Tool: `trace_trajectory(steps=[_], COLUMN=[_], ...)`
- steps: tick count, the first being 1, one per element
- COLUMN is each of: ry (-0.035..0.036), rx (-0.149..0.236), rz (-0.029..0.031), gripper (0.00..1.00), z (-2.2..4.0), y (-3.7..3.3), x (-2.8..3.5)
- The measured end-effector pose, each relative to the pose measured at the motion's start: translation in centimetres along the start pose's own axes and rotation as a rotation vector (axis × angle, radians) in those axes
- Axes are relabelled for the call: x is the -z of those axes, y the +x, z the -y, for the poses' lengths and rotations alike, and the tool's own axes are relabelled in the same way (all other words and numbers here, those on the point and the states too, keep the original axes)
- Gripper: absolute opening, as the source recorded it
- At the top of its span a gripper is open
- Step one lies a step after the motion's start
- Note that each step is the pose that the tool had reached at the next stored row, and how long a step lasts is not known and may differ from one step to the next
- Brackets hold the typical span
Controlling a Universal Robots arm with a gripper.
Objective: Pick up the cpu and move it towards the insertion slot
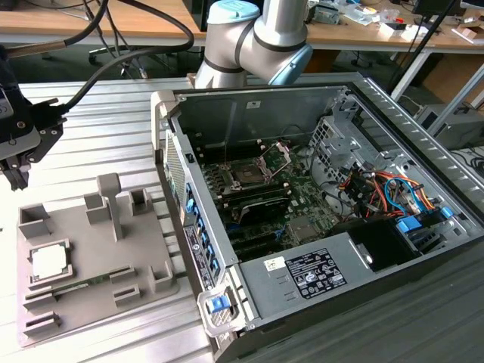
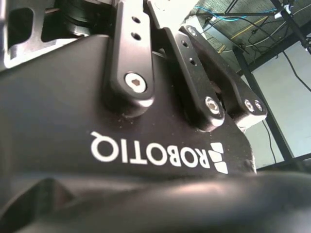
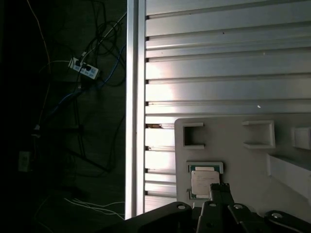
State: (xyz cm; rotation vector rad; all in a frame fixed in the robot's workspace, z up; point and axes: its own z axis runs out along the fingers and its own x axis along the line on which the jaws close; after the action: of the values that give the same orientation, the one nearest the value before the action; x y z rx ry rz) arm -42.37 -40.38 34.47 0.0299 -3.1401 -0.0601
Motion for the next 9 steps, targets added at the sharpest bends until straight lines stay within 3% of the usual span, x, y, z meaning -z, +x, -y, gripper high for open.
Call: trace_trajectory(steps=[9], ry=[0.0000], rx=[0.000], rz=[0.0000], gripper=[0.11], z=[0.00], y=[0.20], x=[-0.02])
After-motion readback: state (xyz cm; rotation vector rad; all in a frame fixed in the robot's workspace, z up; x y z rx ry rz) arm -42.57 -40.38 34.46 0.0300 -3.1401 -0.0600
